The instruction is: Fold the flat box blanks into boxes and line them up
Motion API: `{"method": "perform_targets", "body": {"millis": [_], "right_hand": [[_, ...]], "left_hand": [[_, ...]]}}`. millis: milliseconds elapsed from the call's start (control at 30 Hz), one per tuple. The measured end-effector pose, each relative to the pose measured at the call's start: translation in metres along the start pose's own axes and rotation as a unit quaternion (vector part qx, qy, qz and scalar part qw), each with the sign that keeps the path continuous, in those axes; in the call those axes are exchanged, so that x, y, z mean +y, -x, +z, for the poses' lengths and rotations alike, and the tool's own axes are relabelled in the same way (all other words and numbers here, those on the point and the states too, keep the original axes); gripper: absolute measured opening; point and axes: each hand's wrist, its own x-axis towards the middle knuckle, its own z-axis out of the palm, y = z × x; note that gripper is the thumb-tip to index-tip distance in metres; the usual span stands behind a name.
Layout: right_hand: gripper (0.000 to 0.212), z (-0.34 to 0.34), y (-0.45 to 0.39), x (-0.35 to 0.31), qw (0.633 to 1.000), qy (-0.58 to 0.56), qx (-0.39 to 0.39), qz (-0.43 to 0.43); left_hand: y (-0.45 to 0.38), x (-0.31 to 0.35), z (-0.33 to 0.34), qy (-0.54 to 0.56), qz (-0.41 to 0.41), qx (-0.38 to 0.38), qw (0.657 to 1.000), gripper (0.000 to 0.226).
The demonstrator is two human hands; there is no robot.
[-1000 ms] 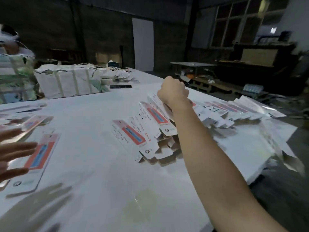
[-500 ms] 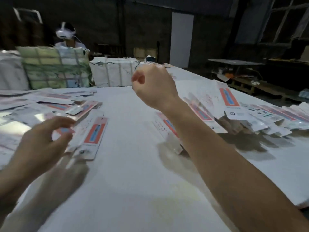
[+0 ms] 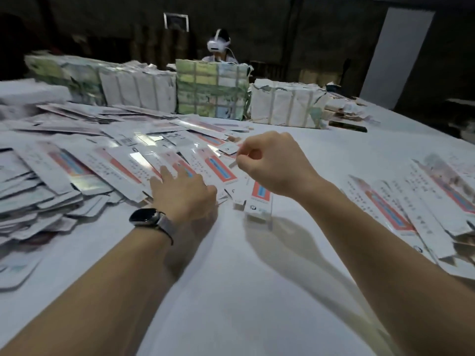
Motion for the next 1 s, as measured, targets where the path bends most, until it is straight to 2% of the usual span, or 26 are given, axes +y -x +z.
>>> {"method": "perform_targets", "body": {"millis": [133, 200, 267, 400, 467, 600, 700, 900, 1000], "right_hand": [[0.013, 0.004, 0.0, -0.001, 1.0, -0.012, 0.009, 0.004], [0.013, 0.006, 0.0, -0.001, 1.0, -0.008, 0.013, 0.003], [0.014, 0.005, 0.0, 0.001, 1.0, -0.009, 0.021, 0.005], [0.013, 0.003, -0.001, 0.005, 1.0, -0.01, 0.023, 0.008], [0.013, 0.003, -0.001, 0.006, 1.0, -0.012, 0.026, 0.008], [0.014, 0.003, -0.001, 0.006, 0.999, -0.013, 0.03, 0.01], [0.014, 0.003, -0.001, 0.005, 0.999, -0.013, 0.031, 0.013], [0.014, 0.004, 0.0, 0.006, 0.999, -0.015, 0.04, 0.019], [0.014, 0.004, 0.0, 0.007, 0.999, -0.015, 0.039, 0.017]], "left_hand": [[0.003, 0.002, 0.004, 0.004, -0.017, 0.006, 1.0, 0.104], [0.001, 0.006, 0.006, -0.002, -0.017, 0.023, 1.0, 0.112], [-0.002, 0.009, 0.009, 0.009, 0.01, 0.034, 0.999, 0.1], [-0.002, 0.013, 0.009, 0.0, 0.06, -0.005, 0.998, 0.051], [-0.001, 0.015, 0.006, 0.007, 0.055, 0.004, 0.998, 0.048], [0.0, 0.018, 0.005, 0.003, 0.065, 0.091, 0.994, 0.051], [-0.002, 0.016, 0.005, 0.109, 0.072, 0.098, 0.987, 0.042], [-0.007, 0.013, 0.0, 0.301, 0.047, 0.109, 0.946, 0.066], [-0.007, 0.014, -0.004, 0.4, 0.025, 0.143, 0.905, 0.097]]}}
